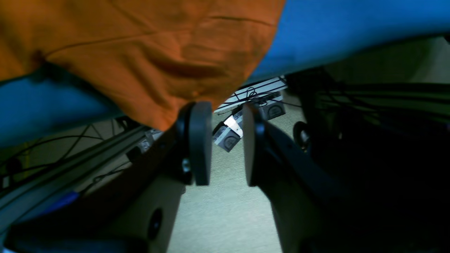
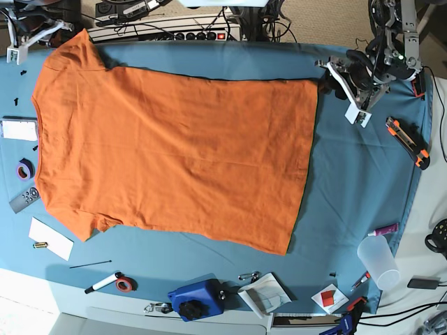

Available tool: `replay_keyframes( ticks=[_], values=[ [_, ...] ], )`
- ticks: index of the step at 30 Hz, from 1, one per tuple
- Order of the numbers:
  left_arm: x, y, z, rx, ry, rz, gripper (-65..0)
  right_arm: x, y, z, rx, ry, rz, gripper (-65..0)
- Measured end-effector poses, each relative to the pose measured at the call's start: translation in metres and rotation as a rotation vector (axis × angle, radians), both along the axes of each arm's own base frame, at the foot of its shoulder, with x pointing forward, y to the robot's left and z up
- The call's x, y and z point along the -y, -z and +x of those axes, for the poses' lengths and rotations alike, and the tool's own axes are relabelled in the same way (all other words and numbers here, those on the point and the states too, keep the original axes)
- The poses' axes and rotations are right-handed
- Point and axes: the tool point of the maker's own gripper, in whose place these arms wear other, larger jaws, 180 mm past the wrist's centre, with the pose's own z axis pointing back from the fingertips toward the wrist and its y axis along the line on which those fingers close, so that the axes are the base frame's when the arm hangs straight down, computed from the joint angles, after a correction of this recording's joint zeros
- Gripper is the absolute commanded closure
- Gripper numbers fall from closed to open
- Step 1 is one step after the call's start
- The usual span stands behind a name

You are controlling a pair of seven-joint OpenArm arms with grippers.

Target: Layout the t-shirt on the table in an organized manner, then fold the t-shirt properly

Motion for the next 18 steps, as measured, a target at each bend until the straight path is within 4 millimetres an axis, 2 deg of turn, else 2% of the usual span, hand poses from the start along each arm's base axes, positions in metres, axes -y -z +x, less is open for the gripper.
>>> replay_keyframes(
  ticks=[11,13,18],
  values=[
    [0.003,-0.007,-0.003,-0.046,0.051,0.035,-28.4,0.010,-0.008,0.006,0.003,-0.022,-0.040,-15.7],
    [0.002,-0.018,0.001,-0.013,0.066,0.069,-28.4,0.010,-0.008,0.007,0.011,-0.023,-0.042,-15.7],
    [0.012,-0.060,0.010,0.124,0.117,0.123,-28.4,0.010,-0.010,0.010,0.025,-0.025,-0.045,-15.7]
  ],
)
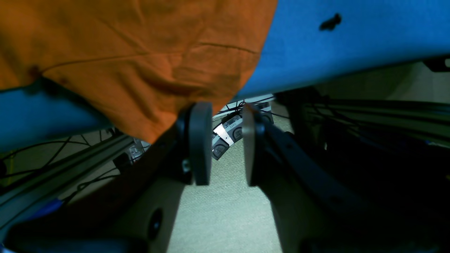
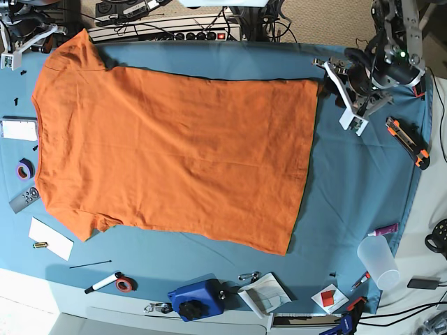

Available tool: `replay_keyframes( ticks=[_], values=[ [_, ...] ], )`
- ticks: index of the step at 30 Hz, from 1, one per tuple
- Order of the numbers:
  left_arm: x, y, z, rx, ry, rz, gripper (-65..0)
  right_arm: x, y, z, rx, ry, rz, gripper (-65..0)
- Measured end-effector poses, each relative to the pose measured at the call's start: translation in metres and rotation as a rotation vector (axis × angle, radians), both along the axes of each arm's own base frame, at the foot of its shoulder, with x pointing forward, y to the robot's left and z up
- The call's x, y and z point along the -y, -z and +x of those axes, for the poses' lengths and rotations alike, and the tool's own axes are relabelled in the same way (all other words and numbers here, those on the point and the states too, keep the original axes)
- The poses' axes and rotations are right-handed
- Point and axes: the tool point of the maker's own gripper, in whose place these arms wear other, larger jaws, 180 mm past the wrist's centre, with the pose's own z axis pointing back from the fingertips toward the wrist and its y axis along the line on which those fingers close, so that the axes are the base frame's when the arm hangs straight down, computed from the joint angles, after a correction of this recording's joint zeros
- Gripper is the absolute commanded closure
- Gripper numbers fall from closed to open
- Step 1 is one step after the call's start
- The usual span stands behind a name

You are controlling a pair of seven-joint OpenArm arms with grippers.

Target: Layout the t-shirt on the table in an organized manner, then fold the t-shirt properly

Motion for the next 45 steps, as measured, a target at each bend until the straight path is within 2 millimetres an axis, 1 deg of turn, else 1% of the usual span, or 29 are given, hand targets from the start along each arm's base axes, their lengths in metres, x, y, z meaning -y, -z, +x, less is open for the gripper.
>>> replay_keyframes(
  ticks=[3,5,6,8,10,13,15,17,19,22,25,27,32,35,38,39,41,45],
  values=[
    [-0.002,-0.014,-0.010,0.034,-0.006,0.053,-28.4,0.002,-0.002,-0.001,0.003,0.010,-0.005,-15.7],
    [-0.012,-0.015,-0.019,0.028,-0.042,0.093,-28.4,0.008,-0.005,-0.004,0.011,0.028,-0.019,-15.7],
    [-0.018,-0.013,-0.023,0.012,-0.065,0.105,-28.4,0.011,-0.007,-0.006,0.011,0.036,-0.026,-15.7],
    [-0.036,-0.009,-0.031,-0.007,-0.119,0.143,-28.4,0.014,-0.008,-0.008,0.010,0.049,-0.031,-15.7],
    [-0.056,-0.010,-0.037,-0.012,-0.171,0.176,-28.4,0.015,-0.001,-0.012,0.009,0.065,-0.004,-15.7],
    [-0.079,-0.014,-0.043,-0.017,-0.237,0.210,-28.4,0.019,0.018,-0.023,-0.016,0.117,0.057,-15.7],
    [-0.093,-0.018,-0.045,-0.005,-0.276,0.228,-28.4,0.018,0.030,-0.027,-0.020,0.139,0.103,-15.7],
    [-0.106,-0.021,-0.047,0.001,-0.308,0.252,-28.4,0.014,0.037,-0.021,0.010,0.132,0.155,-15.7],
    [-0.114,-0.024,-0.048,0.006,-0.330,0.267,-28.4,0.010,0.040,-0.011,0.044,0.118,0.191,-15.7],
    [-0.117,-0.026,-0.047,0.020,-0.343,0.270,-28.4,0.014,0.042,-0.002,0.058,0.123,0.204,-15.7],
    [-0.116,-0.027,-0.046,0.027,-0.344,0.266,-28.4,0.021,0.037,0.006,0.074,0.116,0.189,-15.7],
    [-0.116,-0.027,-0.046,0.028,-0.343,0.266,-28.4,0.021,0.037,0.009,0.077,0.113,0.190,-15.7],
    [-0.116,-0.028,-0.043,0.042,-0.344,0.262,-28.4,0.023,0.043,0.002,0.049,0.129,0.192,-15.7],
    [-0.116,-0.028,-0.043,0.043,-0.344,0.263,-28.4,0.022,0.053,-0.004,0.034,0.129,0.218,-16.3],
    [-0.116,-0.028,-0.043,0.042,-0.343,0.262,-28.4,0.015,0.066,-0.017,-0.029,0.133,0.274,-25.1],
    [-0.116,-0.028,-0.043,0.043,-0.343,0.262,-28.4,0.011,0.068,-0.019,-0.045,0.131,0.304,-26.7],
    [-0.116,-0.028,-0.043,0.042,-0.343,0.262,-28.4,0.006,0.065,-0.018,-0.036,0.118,0.349,-26.7],
    [-0.116,-0.028,-0.043,0.042,-0.343,0.262,-28.4,0.009,0.060,-0.011,-0.003,0.110,0.342,-26.7]
  ],
)
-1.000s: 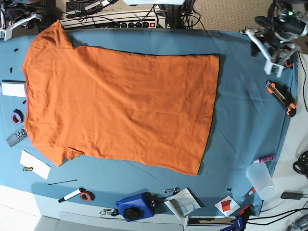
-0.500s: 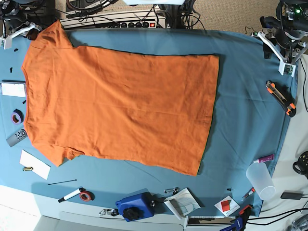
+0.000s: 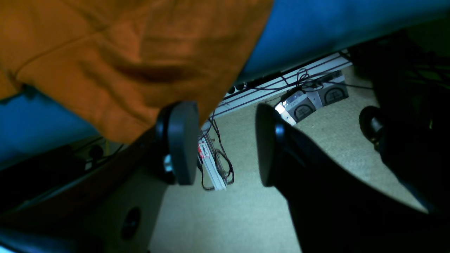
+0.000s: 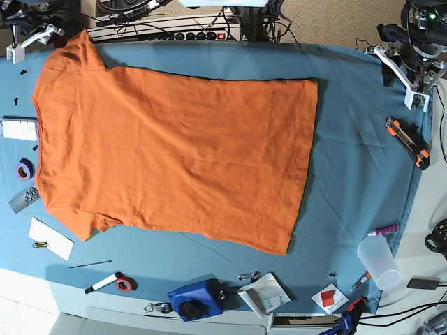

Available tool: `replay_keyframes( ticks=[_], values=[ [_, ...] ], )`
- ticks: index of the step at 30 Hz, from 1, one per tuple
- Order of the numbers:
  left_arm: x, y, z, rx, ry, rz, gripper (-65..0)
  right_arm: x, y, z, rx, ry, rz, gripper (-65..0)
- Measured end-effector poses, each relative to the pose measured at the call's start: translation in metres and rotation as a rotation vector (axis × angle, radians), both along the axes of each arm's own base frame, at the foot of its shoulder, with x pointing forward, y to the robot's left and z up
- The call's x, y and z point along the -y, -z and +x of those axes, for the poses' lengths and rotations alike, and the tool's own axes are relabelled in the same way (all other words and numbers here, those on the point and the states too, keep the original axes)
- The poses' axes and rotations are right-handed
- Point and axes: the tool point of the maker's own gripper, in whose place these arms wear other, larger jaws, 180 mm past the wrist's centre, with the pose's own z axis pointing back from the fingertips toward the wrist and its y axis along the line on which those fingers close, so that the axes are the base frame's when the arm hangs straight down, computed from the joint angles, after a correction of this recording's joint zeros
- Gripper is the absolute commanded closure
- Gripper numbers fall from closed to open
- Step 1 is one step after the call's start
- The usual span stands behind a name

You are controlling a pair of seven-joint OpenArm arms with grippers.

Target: Layout the t-shirt on the table in an organized manner, then fold the t-shirt properly

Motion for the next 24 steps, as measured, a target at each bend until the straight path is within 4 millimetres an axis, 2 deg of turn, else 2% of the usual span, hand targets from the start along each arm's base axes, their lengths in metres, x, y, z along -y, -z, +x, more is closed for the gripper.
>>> replay_keyframes(
  ticks=[5,9,14,18,24],
  values=[
    [0.000,-0.001,0.001,0.009,0.001,0.000,-28.4,-0.002,-0.002,0.011,0.083,0.028,0.036,-26.7],
    [0.000,-0.002,0.004,0.023,0.003,-0.001,-28.4,-0.004,0.019,0.006,0.068,0.090,0.114,-26.7],
    [0.000,-0.003,0.004,0.024,0.003,-0.001,-28.4,-0.008,0.030,0.006,0.074,0.125,0.180,-26.7],
    [0.000,-0.003,0.004,0.025,0.003,-0.001,-28.4,-0.018,0.028,0.009,0.079,0.108,0.239,-26.7],
    [0.000,-0.003,0.004,0.025,0.003,-0.001,-28.4,-0.023,0.023,0.012,0.118,0.108,0.279,-26.5]
  ],
)
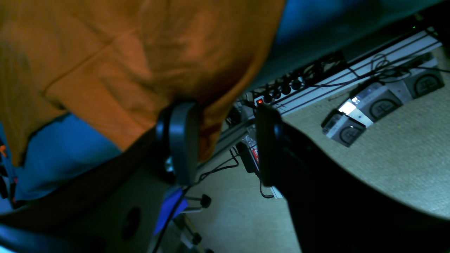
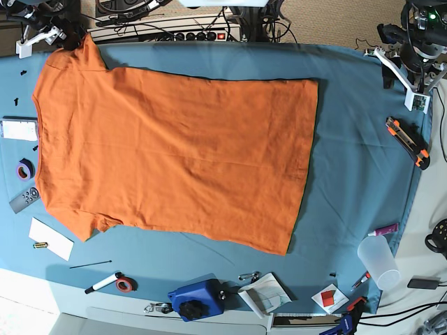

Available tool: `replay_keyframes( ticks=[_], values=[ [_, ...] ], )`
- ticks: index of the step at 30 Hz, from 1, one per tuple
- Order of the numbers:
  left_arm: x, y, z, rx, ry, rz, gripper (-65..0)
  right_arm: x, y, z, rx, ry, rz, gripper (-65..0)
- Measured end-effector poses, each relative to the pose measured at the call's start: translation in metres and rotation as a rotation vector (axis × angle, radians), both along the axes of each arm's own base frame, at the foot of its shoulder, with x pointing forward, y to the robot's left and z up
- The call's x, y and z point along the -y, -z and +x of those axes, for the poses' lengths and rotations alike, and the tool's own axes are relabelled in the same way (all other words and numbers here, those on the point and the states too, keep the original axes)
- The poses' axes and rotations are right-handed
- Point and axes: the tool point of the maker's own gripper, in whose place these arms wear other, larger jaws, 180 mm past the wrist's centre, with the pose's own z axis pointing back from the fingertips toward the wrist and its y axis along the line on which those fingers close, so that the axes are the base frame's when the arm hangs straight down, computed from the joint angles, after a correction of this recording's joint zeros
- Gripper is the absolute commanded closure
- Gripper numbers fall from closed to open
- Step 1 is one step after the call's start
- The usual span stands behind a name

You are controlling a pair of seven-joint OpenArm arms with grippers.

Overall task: Layout the t-shirt on the table in an organized manner, then fold the t-shirt properly
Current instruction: 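Grasp the corner with the left gripper and stretch the shirt taut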

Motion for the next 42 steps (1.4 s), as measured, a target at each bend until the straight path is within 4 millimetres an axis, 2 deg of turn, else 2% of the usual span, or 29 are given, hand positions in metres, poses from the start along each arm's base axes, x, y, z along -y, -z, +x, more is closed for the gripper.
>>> replay_keyframes(
  ticks=[3,9,12,16,17,18,19,20,23,26,29,35,42],
  values=[
    [0.000,0.000,0.000,0.001,0.000,0.000,-28.4,-0.003,-0.005,0.004,0.040,-0.001,0.020,-23.3],
    [0.000,0.000,0.000,0.003,0.000,0.000,-28.4,-0.007,-0.014,0.012,0.097,0.001,0.053,-5.7],
    [0.000,0.000,0.000,0.003,0.001,0.000,-28.4,-0.008,-0.015,0.012,0.106,0.003,0.063,0.0],
    [0.000,0.000,0.000,0.003,0.001,0.000,-28.4,-0.010,-0.019,0.014,0.136,0.012,0.088,0.0],
    [0.000,0.000,0.000,0.003,0.001,0.000,-28.4,-0.010,-0.029,0.023,0.210,0.032,0.108,0.0],
    [0.000,0.000,0.000,0.003,0.001,0.000,-28.4,-0.006,-0.051,0.043,0.362,0.081,0.127,0.0],
    [0.000,0.000,0.000,0.002,0.001,-0.001,-28.4,-0.004,-0.061,0.055,0.414,0.078,0.116,0.0],
    [0.000,0.000,0.000,0.003,0.000,0.000,-28.4,-0.004,-0.063,0.059,0.408,0.053,0.097,0.0],
    [0.001,0.000,0.000,0.003,-0.003,-0.006,-28.4,-0.004,-0.066,0.052,0.376,0.018,0.065,0.0],
    [0.007,0.003,-0.002,0.005,-0.019,-0.035,-28.4,-0.010,-0.059,0.040,0.324,0.004,0.058,0.0],
    [0.023,0.005,-0.002,0.017,-0.022,-0.126,-28.4,-0.008,-0.074,0.056,0.395,-0.003,0.045,0.0],
    [0.061,0.004,-0.002,0.053,0.005,-0.311,-28.4,-0.008,-0.069,0.051,0.365,-0.008,0.042,0.0],
    [0.076,-0.002,0.010,0.130,-0.026,-0.387,-28.4,0.006,-0.083,0.058,0.372,-0.045,-0.006,0.0]
  ],
)
